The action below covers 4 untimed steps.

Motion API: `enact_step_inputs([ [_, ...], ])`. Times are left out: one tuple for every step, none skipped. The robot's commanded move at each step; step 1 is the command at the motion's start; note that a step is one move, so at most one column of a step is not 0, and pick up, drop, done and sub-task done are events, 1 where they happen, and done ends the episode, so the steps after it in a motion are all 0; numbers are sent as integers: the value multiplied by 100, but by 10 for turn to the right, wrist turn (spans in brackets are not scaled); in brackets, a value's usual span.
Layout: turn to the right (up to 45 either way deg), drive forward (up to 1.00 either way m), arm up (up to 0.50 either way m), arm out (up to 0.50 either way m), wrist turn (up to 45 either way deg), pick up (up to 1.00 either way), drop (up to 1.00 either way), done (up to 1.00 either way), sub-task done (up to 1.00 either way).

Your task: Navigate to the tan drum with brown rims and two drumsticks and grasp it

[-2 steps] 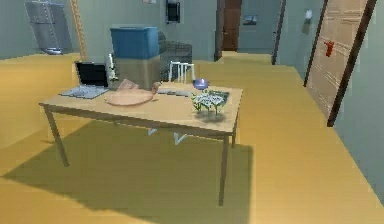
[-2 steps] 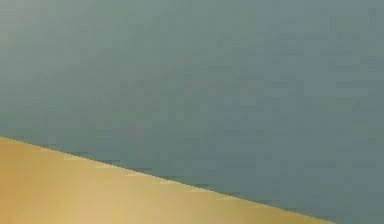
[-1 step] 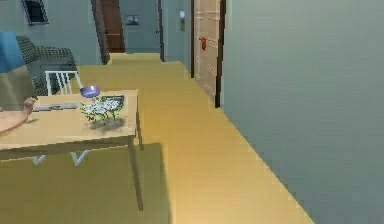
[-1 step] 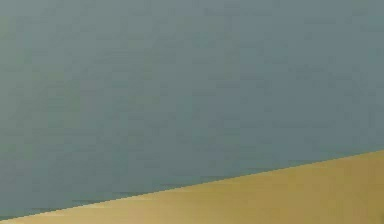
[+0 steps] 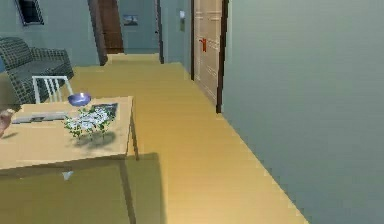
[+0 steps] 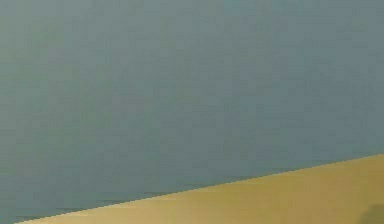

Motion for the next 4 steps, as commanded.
enact_step_inputs([
  [60,0,0,0,0,0,0,0,0],
  [0,90,0,0,0,0,0,0,0],
  [-150,0,0,0,0,0,0,0,0],
  [0,100,0,0,0,0,0,0,0],
])
